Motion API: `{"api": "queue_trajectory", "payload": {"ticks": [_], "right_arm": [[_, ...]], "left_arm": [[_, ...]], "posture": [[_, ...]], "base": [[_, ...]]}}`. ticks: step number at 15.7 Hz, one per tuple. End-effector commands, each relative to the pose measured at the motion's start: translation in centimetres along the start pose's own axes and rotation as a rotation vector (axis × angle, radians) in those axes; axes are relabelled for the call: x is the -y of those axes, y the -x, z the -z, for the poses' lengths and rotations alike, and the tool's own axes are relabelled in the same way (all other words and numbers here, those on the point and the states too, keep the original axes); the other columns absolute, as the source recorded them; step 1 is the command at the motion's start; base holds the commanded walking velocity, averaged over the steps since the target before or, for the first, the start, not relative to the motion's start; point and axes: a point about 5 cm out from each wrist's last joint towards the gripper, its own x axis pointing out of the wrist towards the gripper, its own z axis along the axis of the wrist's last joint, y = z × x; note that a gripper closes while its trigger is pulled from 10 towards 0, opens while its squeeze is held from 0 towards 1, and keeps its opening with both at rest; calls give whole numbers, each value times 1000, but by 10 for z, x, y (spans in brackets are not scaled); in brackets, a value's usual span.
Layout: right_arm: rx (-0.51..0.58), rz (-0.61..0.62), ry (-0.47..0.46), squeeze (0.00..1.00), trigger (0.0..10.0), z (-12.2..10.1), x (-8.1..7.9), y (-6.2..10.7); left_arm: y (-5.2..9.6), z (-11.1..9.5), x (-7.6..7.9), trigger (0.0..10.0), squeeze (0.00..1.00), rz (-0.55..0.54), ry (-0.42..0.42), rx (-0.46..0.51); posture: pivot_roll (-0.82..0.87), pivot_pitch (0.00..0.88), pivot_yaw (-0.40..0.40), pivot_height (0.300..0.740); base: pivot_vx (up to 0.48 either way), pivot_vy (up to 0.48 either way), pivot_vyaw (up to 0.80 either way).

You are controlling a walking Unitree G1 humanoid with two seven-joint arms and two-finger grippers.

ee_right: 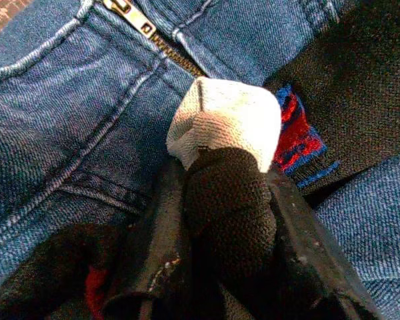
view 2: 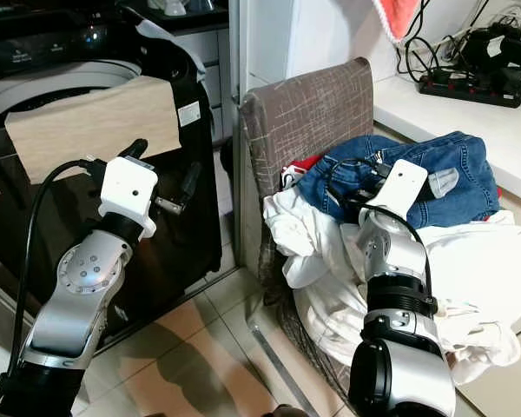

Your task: Clothes washing

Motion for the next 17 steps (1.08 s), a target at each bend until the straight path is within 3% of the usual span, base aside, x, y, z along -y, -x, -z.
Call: {"api": "queue_trajectory", "payload": {"ticks": [1, 2, 3, 6, 7, 8, 9, 10, 12, 14, 15, 17], "right_arm": [[-70, -40, 16, 63, 0, 21, -4, 0], [-34, -59, 31, 129, 0, 17, -7, 1], [90, -138, 80, 165, 0, -4, -18, 5], [288, -266, 190, 149, 0, -40, -40, 17], [288, -266, 190, 149, 0, -40, -40, 17], [403, -355, 229, 145, 0, -61, -52, 28], [450, -400, 251, 145, 0, -68, -57, 32], [547, -532, 346, 110, 0, -79, -70, 46], [609, -658, 460, 51, 0, -84, -82, 58], [677, -683, 539, 24, 0, -96, -82, 62], [677, -662, 536, 27, 0, -99, -80, 61], [551, -551, 477, 39, 0, -86, -52, 41]], "left_arm": [[1, 4, 1, 10000, 0, 14, -8, -14], [1, 4, 2, 10000, 0, 15, -8, -15], [1, 4, 2, 10000, 0, 18, -7, -17], [1, 5, 1, 10000, 0, 19, -8, -20], [1, 5, 1, 10000, 0, 19, -8, -20], [1, 5, 0, 10000, 0, 16, -7, -20], [0, 5, 0, 10000, 0, 15, -7, -20], [1, 5, 0, 10000, 0, 14, -6, -21], [1, 6, -1, 10000, 0, 15, -5, -23], [0, 5, -1, 10000, 0, 13, -5, -23], [0, 5, -1, 10000, 0, 11, -5, -23], [2, 6, -1, 10000, 0, 5, -4, -26]], "posture": [[-32, 0, -18, 716], [-32, 0, -18, 716], [-33, 0, -16, 716], [-33, 0, -15, 716], [-33, 0, -15, 716], [-33, 0, -15, 716], [-33, 0, -15, 716], [-33, 0, -15, 716], [-33, 0, -15, 716], [-30, 0, -17, 716], [-30, 0, -17, 716], [-25, 0, -26, 716]], "base": [[0, 0, 0], [0, 0, 0], [0, 0, 0], [0, 0, 0], [0, 0, 0], [0, 0, 0], [0, 0, 0], [0, 0, 0], [0, 0, 0], [0, 0, 0], [0, 0, 0], [0, 0, 0]]}}
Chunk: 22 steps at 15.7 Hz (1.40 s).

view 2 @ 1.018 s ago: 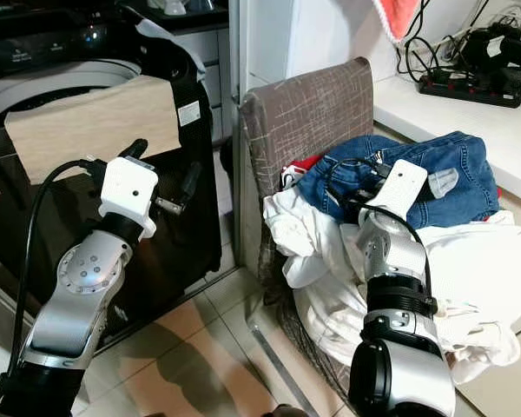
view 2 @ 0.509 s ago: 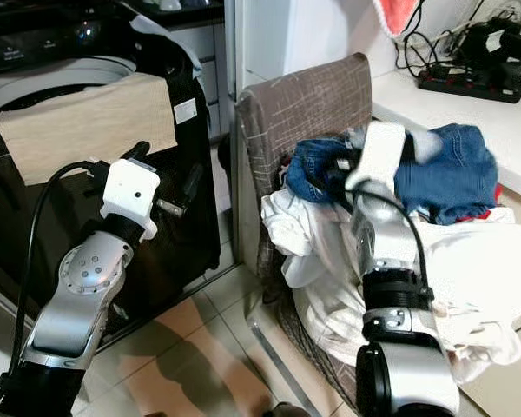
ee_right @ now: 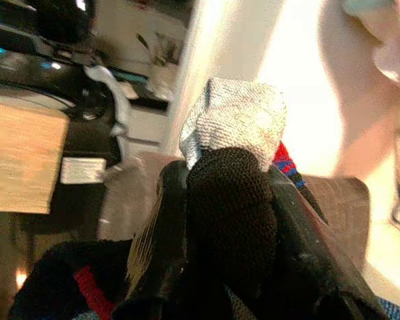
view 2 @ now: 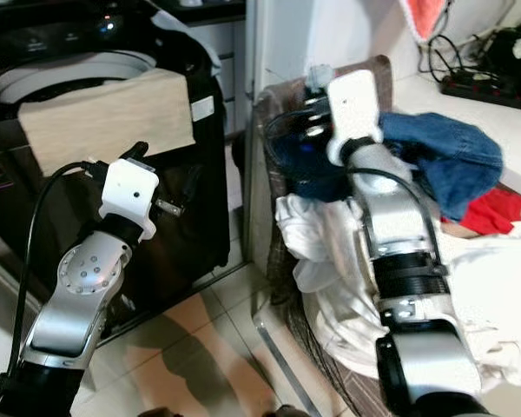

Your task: Clothes washing

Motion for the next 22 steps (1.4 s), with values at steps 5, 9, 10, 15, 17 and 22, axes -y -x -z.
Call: {"api": "queue_trajectory", "payload": {"ticks": [5, 9, 10, 15, 17, 22], "right_arm": [[-337, 312, -245, 0, 0, 78, 37, 46], [-419, 312, -282, 1000, 10000, 92, 21, 55], [-410, 333, -329, 1000, 10000, 87, 23, 53], [-334, 399, -609, 1000, 10000, 49, 37, 31], [-308, 389, -616, 1000, 10000, 36, 40, 25], [-426, 487, -579, 0, 10000, 44, 50, 25]], "left_arm": [[4, 2, -3, 10000, 0, -2, -3, -11], [1, 1, -1, 10000, 0, 22, -4, -7], [0, 1, -1, 10000, 0, 24, -4, -6], [-2, 0, 2, 10000, 0, 35, -2, 0], [-3, 0, 1, 10000, 0, 36, -4, 1], [-2, 0, 2, 10000, 0, 45, -7, -2]], "posture": [[-32, 4, -26, 716], [-49, 5, -7, 716], [-53, 4, -4, 716], [-50, 0, -3, 716], [-48, 0, -3, 716], [-41, 0, -5, 716]], "base": [[0, 0, 0], [0, 0, 0], [0, 0, 0], [0, 0, 0], [0, 0, 0], [0, 0, 0]]}}
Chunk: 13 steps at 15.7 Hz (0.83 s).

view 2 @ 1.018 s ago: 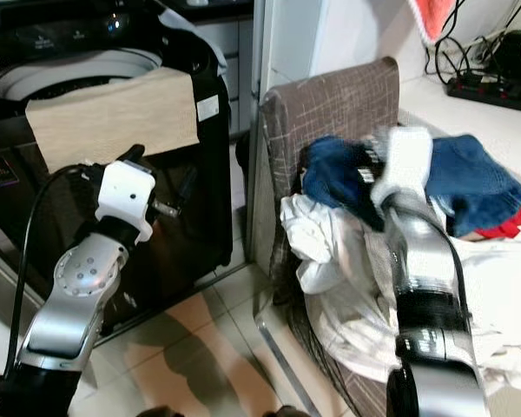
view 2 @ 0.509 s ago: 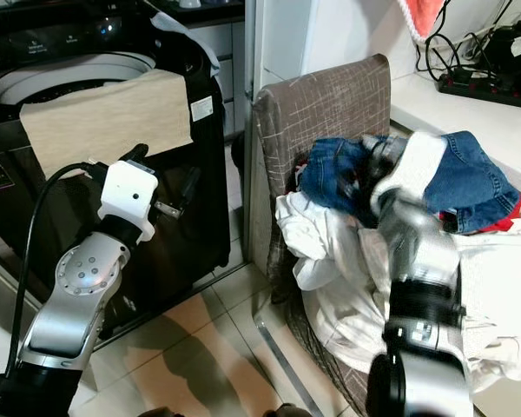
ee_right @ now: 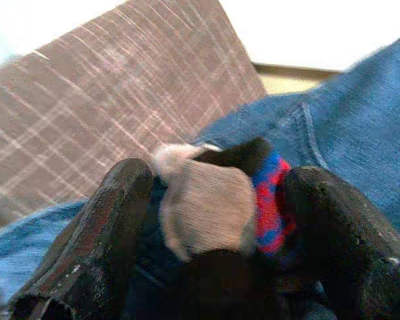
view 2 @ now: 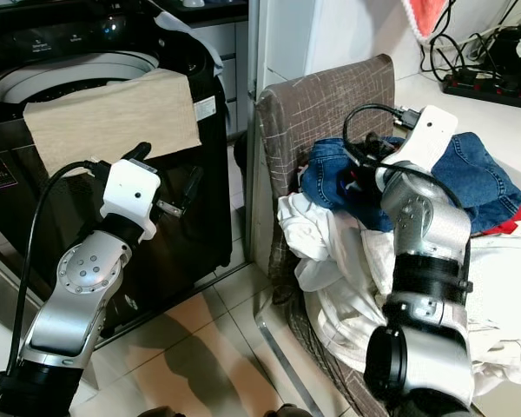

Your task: Clothes washing

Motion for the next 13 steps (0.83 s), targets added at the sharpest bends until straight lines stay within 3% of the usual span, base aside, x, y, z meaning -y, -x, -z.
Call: {"api": "queue_trajectory", "payload": {"ticks": [1, 5, 6, 7, 13], "right_arm": [[-72, 47, -17, 0, 10000, 10, 8, -2], [-160, 72, -12, 0, 10000, 34, 13, -10], [-165, 70, 11, 0, 3490, 37, 13, -14], [-163, 60, 12, 0, 0, 38, 12, -17], [-166, -101, 76, 0, 0, 54, -12, -25]], "left_arm": [[-1, 1, 1, 10000, 0, 17, 0, -2], [-1, 0, 0, 10000, 0, 19, -2, -1], [-2, 0, 1, 10000, 0, 21, -2, 0], [-3, 0, 1, 10000, 0, 24, -3, 2], [-3, -1, 2, 10000, 0, 21, -6, 6]], "posture": [[-40, 0, -7, 716], [-39, 0, -7, 716], [-39, 0, -7, 716], [-45, 0, -4, 716], [-30, 0, -12, 716]], "base": [[0, 0, 0], [0, 0, 0], [0, 0, 0], [0, 0, 0], [0, 0, 0]]}}
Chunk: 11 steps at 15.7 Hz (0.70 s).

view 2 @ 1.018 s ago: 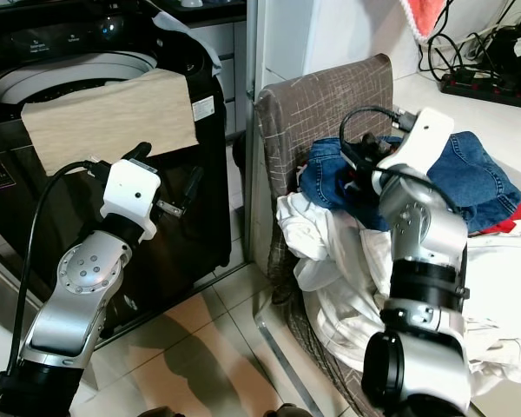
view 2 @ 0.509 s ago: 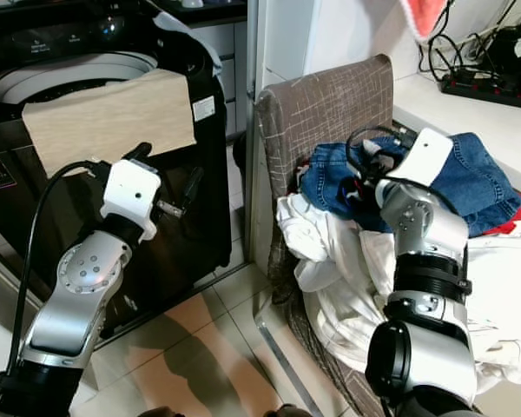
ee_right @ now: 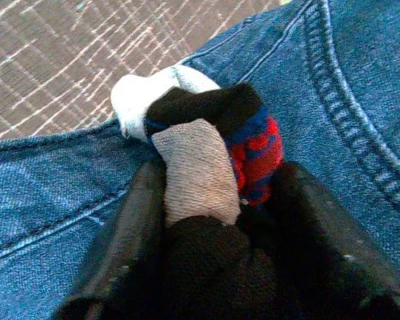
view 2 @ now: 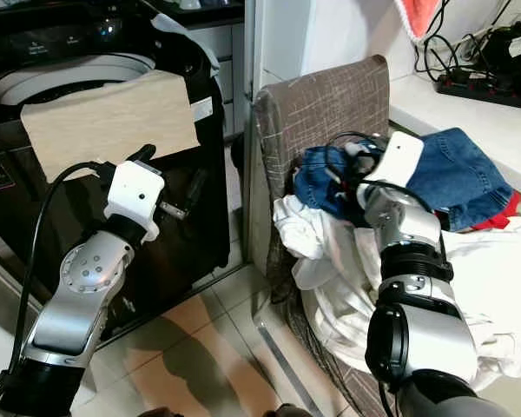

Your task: Clothes washing

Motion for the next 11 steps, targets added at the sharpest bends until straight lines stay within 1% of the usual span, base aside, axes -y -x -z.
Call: {"api": "queue_trajectory", "payload": {"ticks": [1, 2, 3, 4, 6, 9, 11], "right_arm": [[20, -29, 54, 0, 0, 3, -7, -2], [53, -36, 75, 0, 0, 1, -7, -1], [142, -52, 108, 0, 0, -9, -8, 1], [158, -50, 125, 0, 0, -11, -7, 2], [142, -47, 123, 0, 0, -6, -5, 1], [163, -67, 127, 0, 0, -3, -9, 0], [277, -124, 181, 0, 0, -18, -24, 6]], "left_arm": [[-2, -2, 0, 10000, 0, 2, -5, 11], [-1, -2, 0, 10000, 0, 2, -4, 10], [0, -1, 0, 10000, 0, 1, 1, 6], [1, -1, 1, 10000, 0, -1, 5, 0], [1, 0, 3, 10000, 0, 8, 7, -2], [1, 0, 3, 10000, 0, 13, 4, -3], [1, 0, 3, 10000, 0, 11, 2, -2]], "posture": [[-26, 0, -18, 716], [-26, 0, -18, 716], [-22, 0, -21, 716], [-22, 0, -20, 716], [-26, 0, -18, 716], [-28, 0, -16, 716], [-29, 0, -14, 716]], "base": [[0, 0, 0], [0, 0, 0], [0, 0, 0], [0, 0, 0], [0, 0, 0], [0, 0, 0], [0, 0, 0]]}}
